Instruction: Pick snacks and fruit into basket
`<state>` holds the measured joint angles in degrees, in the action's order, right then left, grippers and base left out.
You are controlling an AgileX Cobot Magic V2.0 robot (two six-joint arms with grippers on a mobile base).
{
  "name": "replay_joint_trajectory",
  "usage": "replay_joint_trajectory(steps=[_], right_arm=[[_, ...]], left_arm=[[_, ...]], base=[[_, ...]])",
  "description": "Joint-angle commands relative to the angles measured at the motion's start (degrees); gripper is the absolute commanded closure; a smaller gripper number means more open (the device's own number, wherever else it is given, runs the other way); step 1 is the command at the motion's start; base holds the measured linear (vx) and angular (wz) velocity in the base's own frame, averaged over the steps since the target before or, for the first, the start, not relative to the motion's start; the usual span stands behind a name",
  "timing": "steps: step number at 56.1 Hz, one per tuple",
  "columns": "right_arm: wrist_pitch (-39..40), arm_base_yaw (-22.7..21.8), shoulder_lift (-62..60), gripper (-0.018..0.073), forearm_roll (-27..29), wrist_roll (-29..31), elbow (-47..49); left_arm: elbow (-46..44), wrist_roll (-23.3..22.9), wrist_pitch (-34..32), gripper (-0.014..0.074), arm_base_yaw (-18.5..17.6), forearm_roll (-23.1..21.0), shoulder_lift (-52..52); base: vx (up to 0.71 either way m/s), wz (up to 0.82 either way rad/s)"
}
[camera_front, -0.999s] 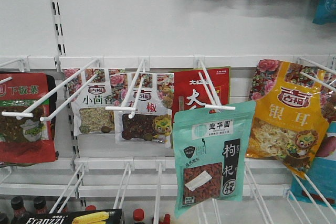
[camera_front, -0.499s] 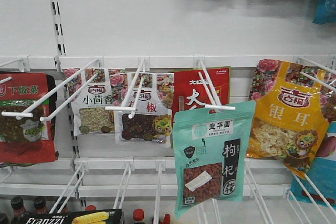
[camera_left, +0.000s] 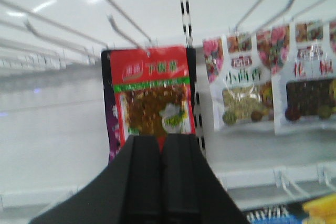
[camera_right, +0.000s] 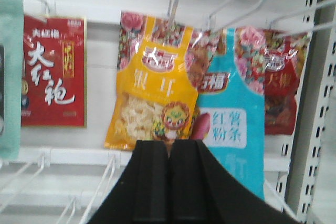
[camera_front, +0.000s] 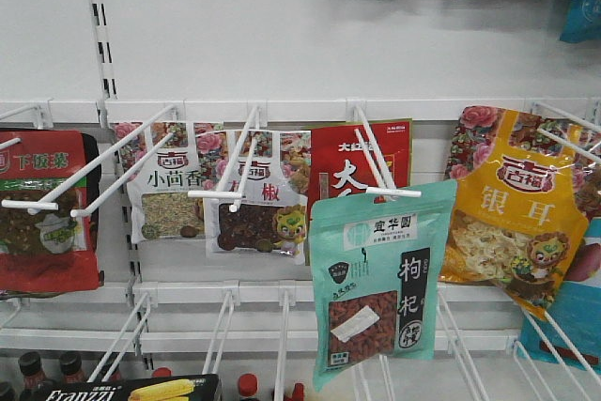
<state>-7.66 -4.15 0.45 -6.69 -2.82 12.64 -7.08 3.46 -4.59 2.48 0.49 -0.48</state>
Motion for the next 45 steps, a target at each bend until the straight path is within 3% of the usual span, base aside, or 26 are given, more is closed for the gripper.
replay_joint_trajectory(steps=[1,8,25,34,45], right_arm=[[-1.81,-0.22,4.31,0.0568,-0.49,0.43,9.57],[-6.13,-0.22,12.1,0.0568,-0.49,0.43,17.15],[-6.44,-0.22,25.96,0.0529,-0.26,0.43,19.47],[-6.49,-0.22,28.61,0.0405,-0.33,0.43,19.47],[-6.49,-0.22,28.61,0.0156,-0.35,0.43,19.47]], left_arm=[[-10.63,-0.54,2.76,0.0596,-0.28,-0.18,1.39],[-21.07,-0.08,13.26,0.0596,-0.28,-0.18,7.97],[-22.39,-0.24,15.29,0.0574,-0.28,-0.18,21.72],[-22.39,-0.24,15.81,0.0498,-0.28,-0.18,25.43],[-22.39,-0.11,16.14,0.0274,-0.28,-0.18,28.52]], base=[[0.0,0.0],[0.0,0.0],[0.0,0.0],[0.0,0.0],[0.0,0.0]])
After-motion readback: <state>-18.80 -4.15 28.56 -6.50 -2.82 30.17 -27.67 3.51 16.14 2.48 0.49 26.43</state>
